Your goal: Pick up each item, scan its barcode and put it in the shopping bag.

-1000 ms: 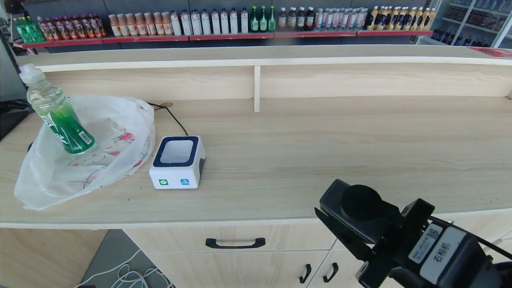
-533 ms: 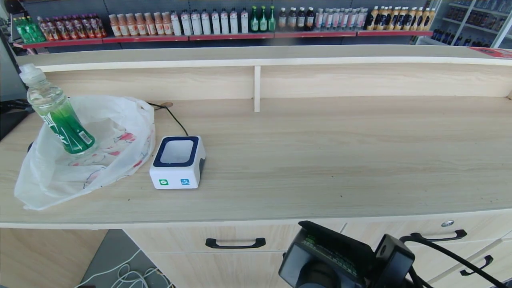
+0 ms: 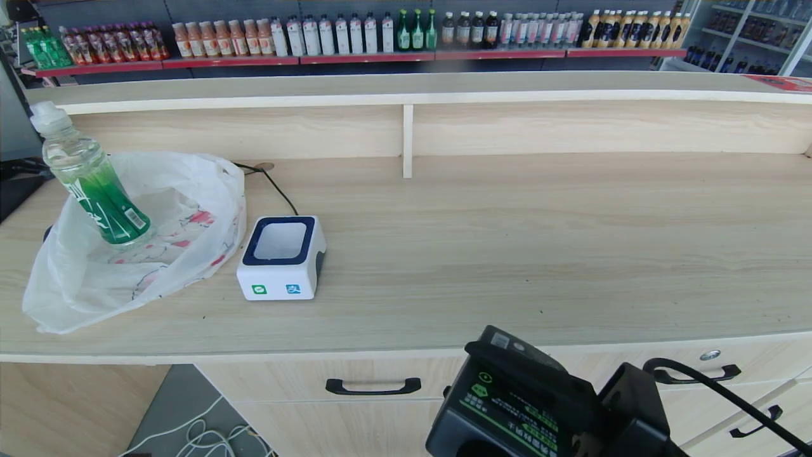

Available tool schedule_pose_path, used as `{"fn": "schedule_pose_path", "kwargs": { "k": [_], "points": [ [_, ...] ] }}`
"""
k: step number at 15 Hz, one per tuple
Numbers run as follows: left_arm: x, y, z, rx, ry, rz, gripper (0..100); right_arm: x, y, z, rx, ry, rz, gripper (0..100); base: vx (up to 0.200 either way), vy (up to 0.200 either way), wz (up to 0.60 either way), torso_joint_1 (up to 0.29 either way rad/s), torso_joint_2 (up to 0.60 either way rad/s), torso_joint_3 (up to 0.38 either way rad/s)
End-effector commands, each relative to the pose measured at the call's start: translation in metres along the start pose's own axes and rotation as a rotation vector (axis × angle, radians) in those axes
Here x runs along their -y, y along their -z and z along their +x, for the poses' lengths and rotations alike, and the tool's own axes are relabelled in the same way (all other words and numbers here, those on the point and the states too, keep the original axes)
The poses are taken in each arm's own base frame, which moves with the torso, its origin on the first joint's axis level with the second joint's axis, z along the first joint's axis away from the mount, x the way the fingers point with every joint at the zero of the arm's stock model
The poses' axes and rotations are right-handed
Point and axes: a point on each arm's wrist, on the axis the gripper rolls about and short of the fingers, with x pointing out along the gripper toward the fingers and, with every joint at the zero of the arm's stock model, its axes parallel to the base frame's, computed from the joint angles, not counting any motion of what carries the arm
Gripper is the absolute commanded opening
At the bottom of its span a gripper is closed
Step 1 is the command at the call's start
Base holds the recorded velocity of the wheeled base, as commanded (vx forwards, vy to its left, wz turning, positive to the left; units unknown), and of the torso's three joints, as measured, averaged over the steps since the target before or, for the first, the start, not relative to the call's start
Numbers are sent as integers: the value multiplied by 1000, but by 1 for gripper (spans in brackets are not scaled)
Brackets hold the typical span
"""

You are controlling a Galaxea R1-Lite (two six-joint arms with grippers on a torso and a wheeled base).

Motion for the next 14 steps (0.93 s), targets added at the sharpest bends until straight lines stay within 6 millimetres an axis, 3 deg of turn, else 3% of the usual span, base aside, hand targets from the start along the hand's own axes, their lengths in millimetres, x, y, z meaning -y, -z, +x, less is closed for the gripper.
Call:
{"fn": "schedule_pose_path", "kwargs": {
  "k": [1,14],
  "points": [
    [0,0,0,1,0,0,100,6,-4,4,18,33,-36,0,0,0,0,0,0,0],
    [0,0,0,1,0,0,100,21,-9,2,30,99,-287,0,0,0,0,0,0,0]
  ]
}}
